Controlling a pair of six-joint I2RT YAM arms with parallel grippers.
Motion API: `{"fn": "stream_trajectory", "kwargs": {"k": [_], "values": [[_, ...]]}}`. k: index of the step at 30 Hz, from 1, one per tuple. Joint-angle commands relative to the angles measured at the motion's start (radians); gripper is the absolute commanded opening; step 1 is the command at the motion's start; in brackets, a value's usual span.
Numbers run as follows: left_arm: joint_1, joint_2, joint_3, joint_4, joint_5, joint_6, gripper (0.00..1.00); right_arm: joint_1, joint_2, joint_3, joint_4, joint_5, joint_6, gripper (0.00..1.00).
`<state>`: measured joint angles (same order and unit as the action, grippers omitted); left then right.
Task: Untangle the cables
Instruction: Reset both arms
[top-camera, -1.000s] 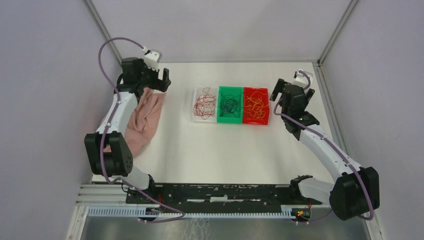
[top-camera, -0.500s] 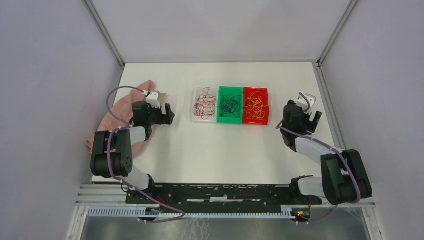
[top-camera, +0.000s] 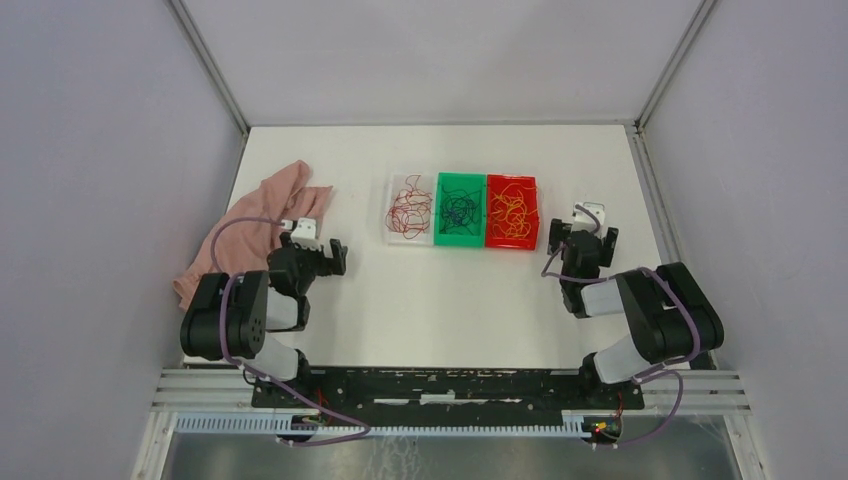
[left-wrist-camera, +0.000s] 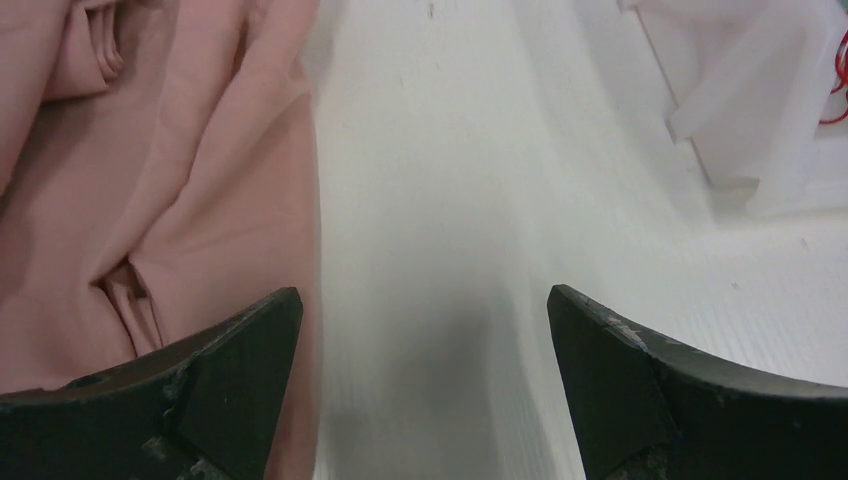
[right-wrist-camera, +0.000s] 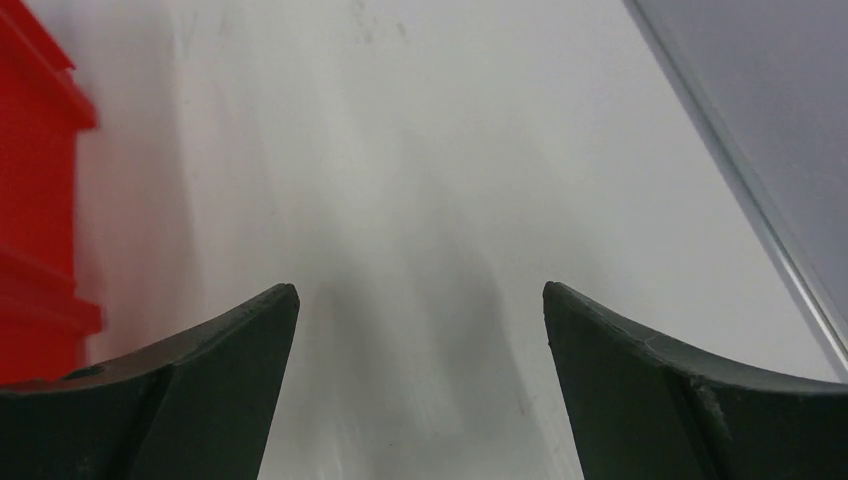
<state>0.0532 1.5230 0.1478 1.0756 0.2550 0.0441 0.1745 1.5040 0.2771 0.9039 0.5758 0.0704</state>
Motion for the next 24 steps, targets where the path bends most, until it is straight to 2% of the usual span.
{"fn": "stream_trajectory", "kwargs": {"k": [1, 24], "values": [[-0.015, 0.002, 0.063, 0.153, -0.077, -0.031, 0.99, -0.034, 0.013, 0.068, 0.013, -0.150, -0.024, 0.99], [-0.020, -0.008, 0.060, 0.143, -0.110, -0.035, 0.99, -0.057, 0.008, 0.071, -0.005, -0.185, -0.011, 0.99]]}}
